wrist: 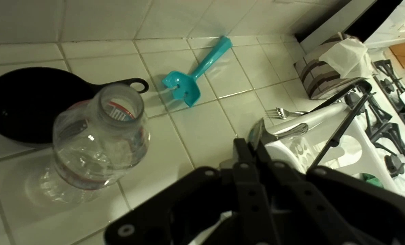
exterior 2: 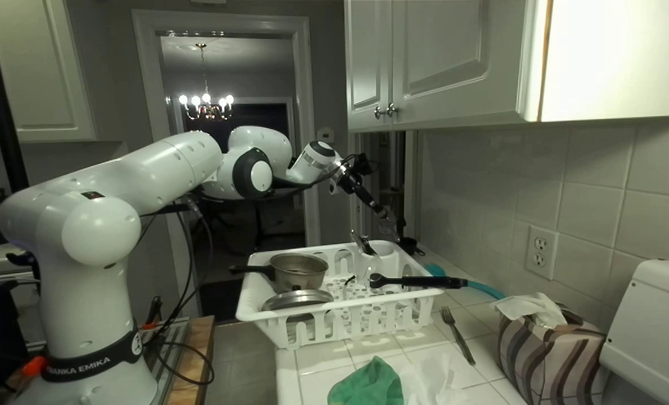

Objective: Place the silver spoon from the counter on the dishrack.

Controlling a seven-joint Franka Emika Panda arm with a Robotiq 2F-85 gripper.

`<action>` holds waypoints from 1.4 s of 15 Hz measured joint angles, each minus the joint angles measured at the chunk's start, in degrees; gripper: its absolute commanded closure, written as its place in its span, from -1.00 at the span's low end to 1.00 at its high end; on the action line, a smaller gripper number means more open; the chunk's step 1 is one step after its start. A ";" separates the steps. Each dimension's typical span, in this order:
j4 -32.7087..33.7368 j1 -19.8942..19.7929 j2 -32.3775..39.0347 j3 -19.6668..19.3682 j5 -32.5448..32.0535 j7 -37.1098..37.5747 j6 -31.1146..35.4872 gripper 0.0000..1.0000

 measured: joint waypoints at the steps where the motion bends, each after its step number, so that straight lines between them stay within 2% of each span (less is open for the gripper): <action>1: 0.02 0.26 0.03 -0.26 0.00 0.80 0.32 0.98; 14: 1.34 -0.84 1.00 -3.21 0.00 7.18 4.43 0.98; 21: 2.38 -0.48 1.03 -3.66 0.00 15.98 4.70 0.98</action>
